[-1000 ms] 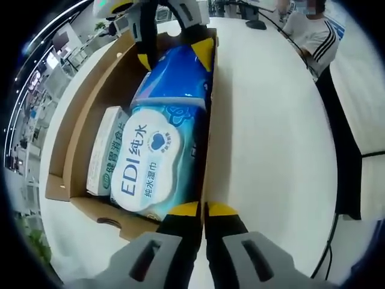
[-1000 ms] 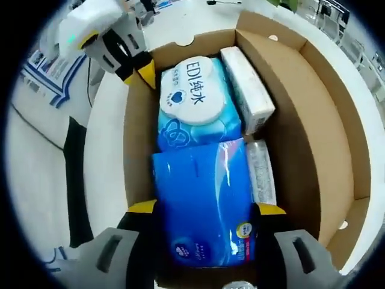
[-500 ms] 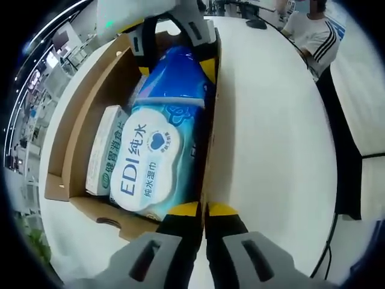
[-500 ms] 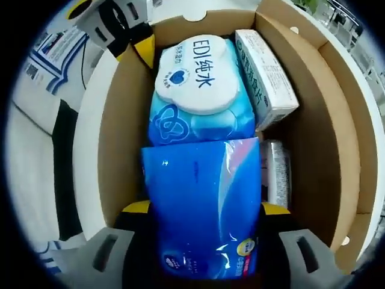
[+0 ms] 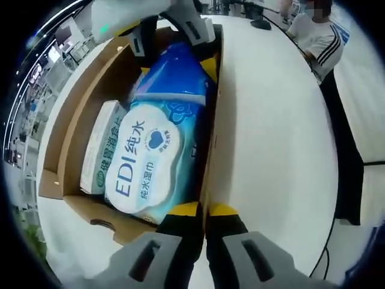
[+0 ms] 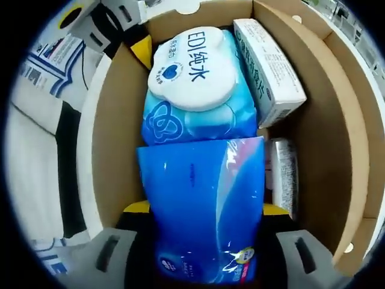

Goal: Operate the shoe box by opening the lid, removing the specified soft item, and placing it in the target area until the item is outside and the box remains undamaged.

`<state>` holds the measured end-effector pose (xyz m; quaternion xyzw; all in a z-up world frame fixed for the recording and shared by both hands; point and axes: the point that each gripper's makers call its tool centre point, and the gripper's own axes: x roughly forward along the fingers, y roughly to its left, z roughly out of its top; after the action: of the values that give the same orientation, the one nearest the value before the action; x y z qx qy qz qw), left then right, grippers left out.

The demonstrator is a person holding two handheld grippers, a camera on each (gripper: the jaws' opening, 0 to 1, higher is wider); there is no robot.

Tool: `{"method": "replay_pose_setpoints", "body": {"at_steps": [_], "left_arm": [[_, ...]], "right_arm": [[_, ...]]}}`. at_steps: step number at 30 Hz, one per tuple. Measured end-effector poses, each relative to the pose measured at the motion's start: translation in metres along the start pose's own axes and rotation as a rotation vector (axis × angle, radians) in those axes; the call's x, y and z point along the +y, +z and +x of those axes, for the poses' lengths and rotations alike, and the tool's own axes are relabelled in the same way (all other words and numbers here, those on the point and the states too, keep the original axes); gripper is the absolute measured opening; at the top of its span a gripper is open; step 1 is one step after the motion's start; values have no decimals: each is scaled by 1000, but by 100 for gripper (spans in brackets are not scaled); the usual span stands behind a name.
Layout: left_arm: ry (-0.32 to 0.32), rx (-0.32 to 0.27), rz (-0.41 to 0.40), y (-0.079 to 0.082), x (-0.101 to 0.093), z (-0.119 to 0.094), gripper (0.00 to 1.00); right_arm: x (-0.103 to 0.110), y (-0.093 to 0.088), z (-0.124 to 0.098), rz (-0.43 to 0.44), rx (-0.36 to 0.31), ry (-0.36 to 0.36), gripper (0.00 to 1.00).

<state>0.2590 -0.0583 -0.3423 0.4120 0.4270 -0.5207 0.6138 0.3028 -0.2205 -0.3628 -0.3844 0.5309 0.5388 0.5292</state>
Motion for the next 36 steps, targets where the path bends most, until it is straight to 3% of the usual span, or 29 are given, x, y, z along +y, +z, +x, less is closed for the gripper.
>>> {"method": "replay_pose_setpoints", "body": {"at_steps": [5, 11, 18, 23, 25, 26, 28, 32, 36], "left_arm": [[-3, 0, -5, -1, 1, -1, 2], [-1, -7, -18, -2, 1, -2, 2], [-10, -2, -25, -2, 1, 0, 1], [-7, -14, -22, -2, 1, 0, 1], [-8, -9, -14, -2, 0, 0, 1], [-8, 4, -4, -1, -2, 1, 1], [-6, -2, -8, -2, 1, 1, 1], [-6, 1, -9, -2, 0, 1, 2], [12, -4, -13, -2, 1, -1, 3]], "right_arm": [[3, 1, -4, 22, -23, 24, 58], [6, 5, -18, -14, -93, 31, 58], [13, 8, -21, -55, -124, 37, 58], [13, 13, -34, -64, -230, 20, 59], [14, 21, -36, -9, -257, 26, 59], [12, 19, -38, -9, -217, 13, 59], [14, 34, -44, -53, -232, 5, 59], [10, 25, -47, -111, -108, -34, 60], [12, 20, -56, 38, -85, 20, 60]]}}
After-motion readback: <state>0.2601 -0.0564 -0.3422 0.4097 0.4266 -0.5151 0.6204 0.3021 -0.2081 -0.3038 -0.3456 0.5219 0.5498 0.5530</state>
